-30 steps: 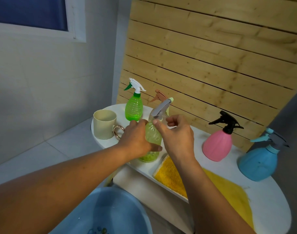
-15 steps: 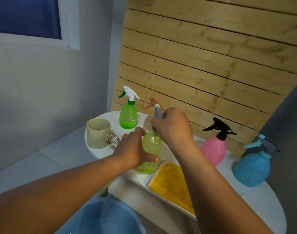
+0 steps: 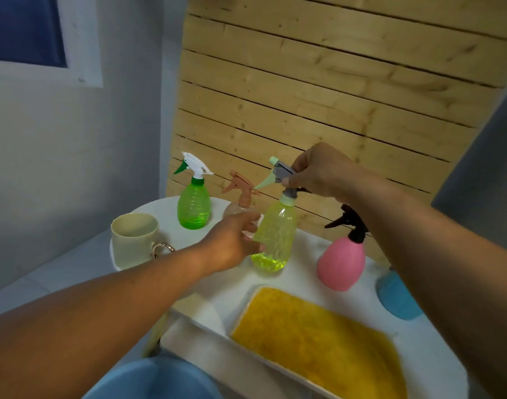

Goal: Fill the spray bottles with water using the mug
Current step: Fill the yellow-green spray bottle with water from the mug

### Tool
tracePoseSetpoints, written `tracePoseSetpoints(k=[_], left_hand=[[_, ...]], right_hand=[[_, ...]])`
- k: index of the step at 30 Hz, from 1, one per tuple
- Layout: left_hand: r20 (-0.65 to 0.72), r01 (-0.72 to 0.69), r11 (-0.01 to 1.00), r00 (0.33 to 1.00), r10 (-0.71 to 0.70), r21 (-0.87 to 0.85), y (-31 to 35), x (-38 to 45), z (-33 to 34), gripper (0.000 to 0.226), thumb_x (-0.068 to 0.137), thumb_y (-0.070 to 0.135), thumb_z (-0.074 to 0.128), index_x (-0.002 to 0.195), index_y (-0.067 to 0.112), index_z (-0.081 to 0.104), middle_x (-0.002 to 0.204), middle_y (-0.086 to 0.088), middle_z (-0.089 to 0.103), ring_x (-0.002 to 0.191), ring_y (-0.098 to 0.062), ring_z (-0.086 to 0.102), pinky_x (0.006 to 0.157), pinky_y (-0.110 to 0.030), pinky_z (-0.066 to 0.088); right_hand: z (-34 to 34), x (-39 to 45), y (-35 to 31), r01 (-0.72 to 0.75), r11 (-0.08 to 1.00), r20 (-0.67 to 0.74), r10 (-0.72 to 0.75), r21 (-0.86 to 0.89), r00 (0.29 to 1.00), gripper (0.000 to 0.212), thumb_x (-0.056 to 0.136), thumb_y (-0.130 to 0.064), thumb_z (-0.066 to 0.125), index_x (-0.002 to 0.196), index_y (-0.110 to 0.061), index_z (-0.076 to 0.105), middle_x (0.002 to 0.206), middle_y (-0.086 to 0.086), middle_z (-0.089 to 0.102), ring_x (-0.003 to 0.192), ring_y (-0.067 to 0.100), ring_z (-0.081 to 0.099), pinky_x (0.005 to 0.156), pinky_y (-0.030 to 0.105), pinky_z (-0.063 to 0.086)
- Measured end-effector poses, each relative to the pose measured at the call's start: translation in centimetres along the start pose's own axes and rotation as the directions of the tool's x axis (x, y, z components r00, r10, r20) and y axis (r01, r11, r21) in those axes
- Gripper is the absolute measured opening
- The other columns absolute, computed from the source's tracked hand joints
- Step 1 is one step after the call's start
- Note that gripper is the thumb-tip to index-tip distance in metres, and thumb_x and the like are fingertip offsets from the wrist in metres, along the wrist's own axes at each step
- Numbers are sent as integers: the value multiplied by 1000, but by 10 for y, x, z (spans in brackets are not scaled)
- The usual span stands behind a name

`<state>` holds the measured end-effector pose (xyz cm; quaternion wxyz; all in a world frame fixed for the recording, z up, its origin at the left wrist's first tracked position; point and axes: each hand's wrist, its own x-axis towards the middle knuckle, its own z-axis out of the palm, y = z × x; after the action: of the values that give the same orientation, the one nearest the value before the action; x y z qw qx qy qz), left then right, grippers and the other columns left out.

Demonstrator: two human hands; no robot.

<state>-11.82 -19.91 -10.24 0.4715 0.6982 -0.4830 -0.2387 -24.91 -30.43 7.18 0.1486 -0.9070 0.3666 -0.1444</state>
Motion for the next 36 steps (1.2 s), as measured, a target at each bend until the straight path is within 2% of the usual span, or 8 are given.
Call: tracePoseSetpoints(k=[4,6,11,14,17,23,31,36], left_hand=[[119,10,999,993,-6,-36,-4,18,15,77,94,-1,74,160,20,40,147,-4,53,109,-28,68,100,-40,56],[171,23,998,985,-12,-62,-8,26,22,76,96,-5,68,160,23,39,154,-3,49,114,-29,67,99,-38,57],[238,11,999,971,-1,-39,-15,39,38,74,99,-9,60,161,25,37,158,2,45,133,-22,55,91,-18,54],[256,13,1000,967,-9,-16,-17,43,42,75,100,-8,59,162,25,34,159,3,44,139,-17,49,96,-20,48],[286,20,1000,958,-19,-2,-20,46,47,77,100,-10,56,163,27,32,159,8,43,142,-13,46,95,-15,46],[308,45,997,950,-60,56,-29,50,51,81,100,-4,61,164,32,27,164,9,38,148,-14,42,120,-37,41],[320,67,995,944,-86,67,-24,43,50,82,100,0,63,166,31,24,167,9,34,148,-12,42,121,-40,40],[312,70,994,946,-91,78,-19,40,50,83,100,2,63,166,31,22,166,8,35,149,-12,41,120,-37,40]], right_hand=[[-4,21,24,2,1000,-15,-2,-9,1000,16,85,-29,81,89,-14,78,72,2,65,66,15,54,58,26,42],[-1,30,36,-7,1000,-17,6,-19,1000,15,84,-30,81,88,-16,78,73,1,66,68,16,56,61,28,43],[11,48,63,-30,997,-25,29,-76,999,15,83,-37,80,84,-22,77,72,-2,66,76,19,59,73,35,45],[17,53,70,-34,994,-9,33,-100,999,15,85,-36,78,88,-21,78,69,-3,63,77,19,56,80,38,40],[21,57,75,-31,993,-8,30,-118,1000,17,86,-36,78,89,-19,78,72,-1,64,78,20,57,81,37,38],[27,62,82,-27,991,8,29,-130,1000,18,86,-36,78,87,-18,79,68,-2,61,76,19,55,80,37,37],[25,61,83,-14,992,31,18,-122,999,15,86,-35,78,87,-19,79,73,-1,65,79,19,56,86,41,39],[22,58,81,-14,991,47,20,-131,999,17,86,-36,78,88,-19,80,71,-2,65,79,19,57,86,40,41]])
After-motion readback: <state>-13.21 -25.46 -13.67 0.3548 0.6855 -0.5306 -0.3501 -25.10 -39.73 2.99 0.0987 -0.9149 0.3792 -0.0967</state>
